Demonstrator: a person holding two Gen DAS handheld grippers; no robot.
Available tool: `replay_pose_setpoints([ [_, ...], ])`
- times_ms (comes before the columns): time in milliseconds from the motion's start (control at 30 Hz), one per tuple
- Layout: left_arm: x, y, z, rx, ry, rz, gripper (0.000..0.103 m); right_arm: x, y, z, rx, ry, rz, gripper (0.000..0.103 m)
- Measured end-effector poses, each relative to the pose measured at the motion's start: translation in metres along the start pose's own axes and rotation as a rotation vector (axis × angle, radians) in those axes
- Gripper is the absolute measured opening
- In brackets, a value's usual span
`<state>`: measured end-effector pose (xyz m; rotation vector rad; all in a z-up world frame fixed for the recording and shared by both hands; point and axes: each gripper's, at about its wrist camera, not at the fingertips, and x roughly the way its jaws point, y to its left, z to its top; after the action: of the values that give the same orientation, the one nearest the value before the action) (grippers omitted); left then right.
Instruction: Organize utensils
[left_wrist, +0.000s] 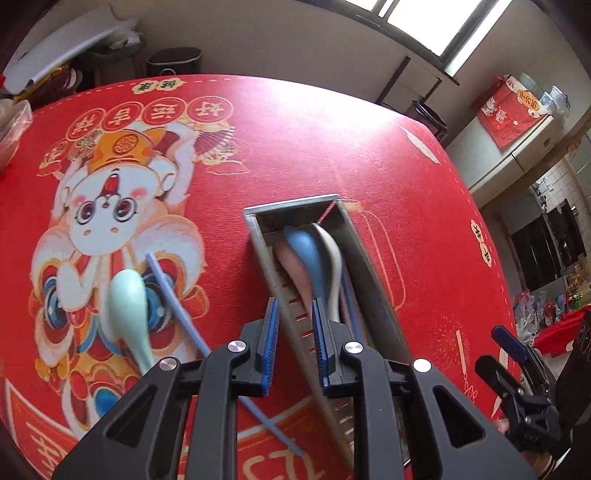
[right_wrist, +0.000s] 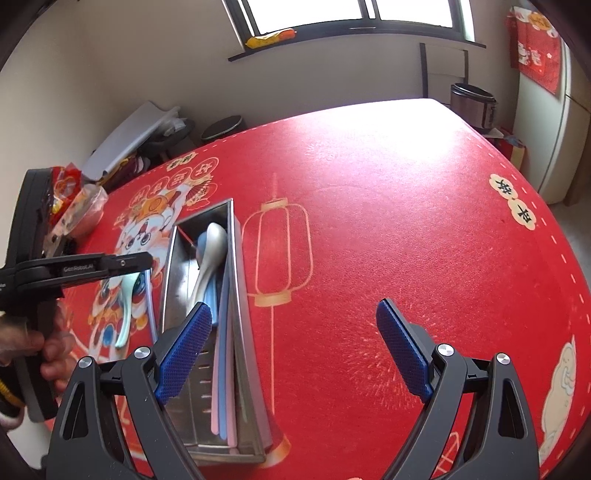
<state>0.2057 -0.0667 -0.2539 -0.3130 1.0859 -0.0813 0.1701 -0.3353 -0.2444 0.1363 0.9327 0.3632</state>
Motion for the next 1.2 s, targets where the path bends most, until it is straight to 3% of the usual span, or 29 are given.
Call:
replay_pose_setpoints([
  [267,-0.027,0.082,-0.036,-0.131,-0.008,0.092,0.027,0.008,0.022,-0.001,-0.032,0.017,0.03,0.088],
  [433,-0.024,0.109,-0.05,-0.184,-0.009,0.111,0.029,0.013,0.037,-0.003,-0.069,0.041,0.039,0.088],
  [1200,0.018,0.11,-0.026,-0.119,-0.013,0.099,0.033,0.021,0.026,0.001,-0.042,0.063,-0.023,0.088],
])
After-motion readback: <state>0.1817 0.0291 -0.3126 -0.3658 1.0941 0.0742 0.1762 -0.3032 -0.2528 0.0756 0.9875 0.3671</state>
